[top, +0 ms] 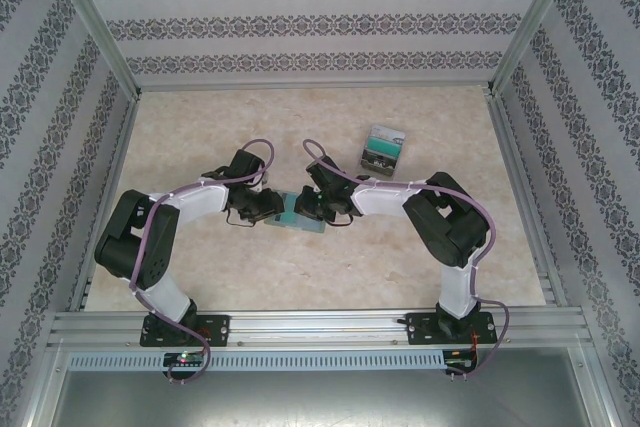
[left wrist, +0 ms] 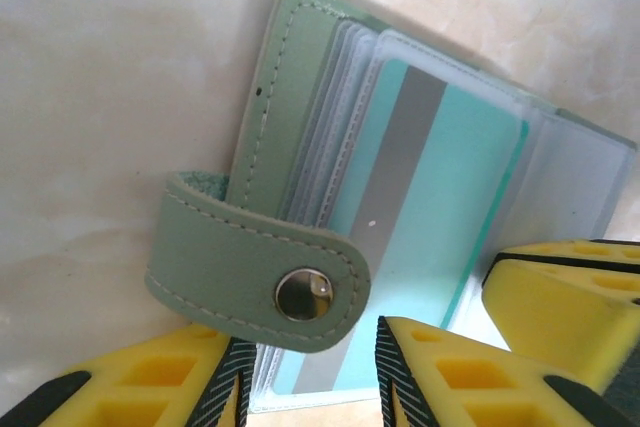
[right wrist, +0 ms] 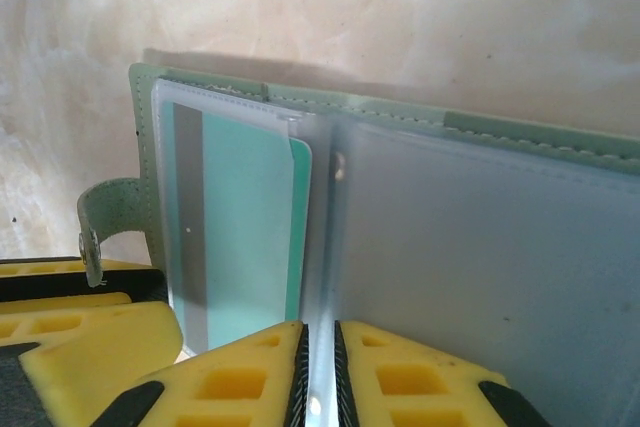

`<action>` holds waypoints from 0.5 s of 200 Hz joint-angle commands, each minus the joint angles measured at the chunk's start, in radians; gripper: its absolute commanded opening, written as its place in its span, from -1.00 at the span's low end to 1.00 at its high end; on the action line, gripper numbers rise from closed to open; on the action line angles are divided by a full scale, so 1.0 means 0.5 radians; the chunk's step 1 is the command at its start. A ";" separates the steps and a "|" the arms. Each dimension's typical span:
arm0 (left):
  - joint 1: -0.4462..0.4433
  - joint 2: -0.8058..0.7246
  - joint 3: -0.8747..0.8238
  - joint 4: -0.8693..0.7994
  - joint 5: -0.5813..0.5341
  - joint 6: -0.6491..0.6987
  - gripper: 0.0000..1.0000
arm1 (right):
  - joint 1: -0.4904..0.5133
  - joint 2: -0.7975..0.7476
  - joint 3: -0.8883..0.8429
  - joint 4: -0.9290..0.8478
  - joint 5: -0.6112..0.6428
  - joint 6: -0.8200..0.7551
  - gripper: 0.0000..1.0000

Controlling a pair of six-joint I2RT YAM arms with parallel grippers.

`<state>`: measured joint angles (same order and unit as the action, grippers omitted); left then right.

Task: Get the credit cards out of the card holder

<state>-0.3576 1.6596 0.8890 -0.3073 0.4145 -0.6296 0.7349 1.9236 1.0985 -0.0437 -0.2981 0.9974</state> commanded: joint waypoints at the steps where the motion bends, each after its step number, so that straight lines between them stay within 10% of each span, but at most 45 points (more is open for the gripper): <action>1: 0.011 -0.049 0.086 -0.053 0.011 0.023 -0.25 | -0.020 0.018 0.015 0.005 -0.017 0.022 -0.67; 100: 0.007 0.098 0.055 0.023 0.105 0.000 -0.28 | -0.021 0.056 0.024 0.013 -0.045 0.038 -0.68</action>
<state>-0.3576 1.6920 0.9245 -0.3058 0.4358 -0.6296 0.7349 1.9274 1.0985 -0.0433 -0.3050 1.0004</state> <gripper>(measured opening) 0.363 0.163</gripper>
